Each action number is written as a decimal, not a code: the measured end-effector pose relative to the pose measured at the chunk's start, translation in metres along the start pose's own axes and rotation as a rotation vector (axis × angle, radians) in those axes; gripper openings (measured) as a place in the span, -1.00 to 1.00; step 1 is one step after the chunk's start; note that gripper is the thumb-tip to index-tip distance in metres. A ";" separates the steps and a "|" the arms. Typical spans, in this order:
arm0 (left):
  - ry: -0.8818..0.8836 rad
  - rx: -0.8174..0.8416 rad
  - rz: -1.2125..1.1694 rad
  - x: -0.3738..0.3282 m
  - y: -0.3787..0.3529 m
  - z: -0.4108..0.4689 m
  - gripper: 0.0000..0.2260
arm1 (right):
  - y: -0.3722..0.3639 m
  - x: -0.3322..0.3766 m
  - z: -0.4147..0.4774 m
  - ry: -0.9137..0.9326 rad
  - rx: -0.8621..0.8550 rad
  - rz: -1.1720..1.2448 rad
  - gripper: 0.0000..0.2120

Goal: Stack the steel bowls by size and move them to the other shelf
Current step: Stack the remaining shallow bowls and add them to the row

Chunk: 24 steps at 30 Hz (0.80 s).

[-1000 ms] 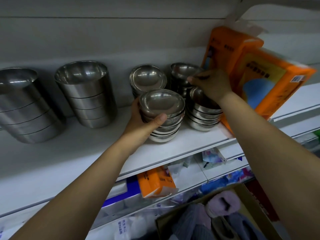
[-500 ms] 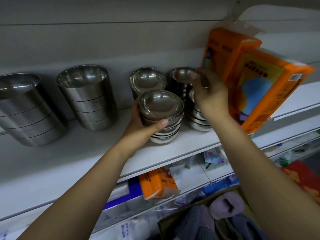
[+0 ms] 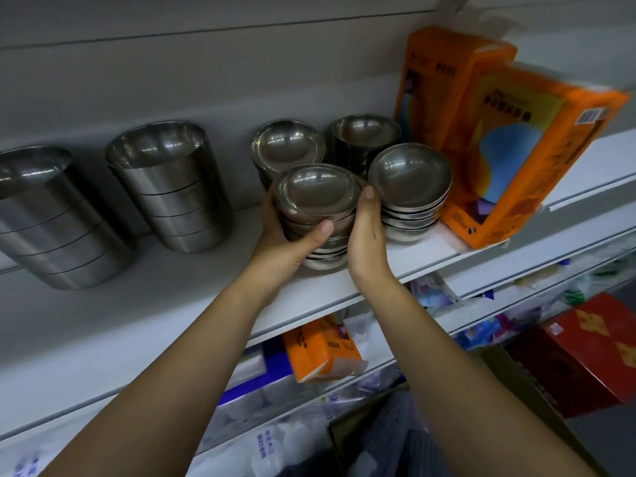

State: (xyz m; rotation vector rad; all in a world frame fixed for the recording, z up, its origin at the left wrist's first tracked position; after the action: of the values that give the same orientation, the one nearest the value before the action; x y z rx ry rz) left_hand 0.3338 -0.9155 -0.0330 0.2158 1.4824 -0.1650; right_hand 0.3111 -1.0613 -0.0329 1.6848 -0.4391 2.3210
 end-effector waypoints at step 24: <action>-0.030 -0.096 0.066 0.002 -0.004 -0.003 -0.08 | 0.096 0.050 0.036 0.386 -0.001 -1.195 -0.75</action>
State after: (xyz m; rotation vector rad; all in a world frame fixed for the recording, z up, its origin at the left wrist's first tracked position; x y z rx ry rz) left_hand 0.3300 -0.9189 -0.0358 0.1834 1.4480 -0.0436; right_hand 0.2928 -1.1631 0.0159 0.9559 0.5214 1.5964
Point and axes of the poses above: each hand's wrist, its own z-axis towards the middle knuckle, its own y-axis out of the back of the hand, x = y × z, the point moved 7 cm from there along z, towards the middle knuckle, and after that the axes turned 5 degrees about y, right-handed, at the moved point
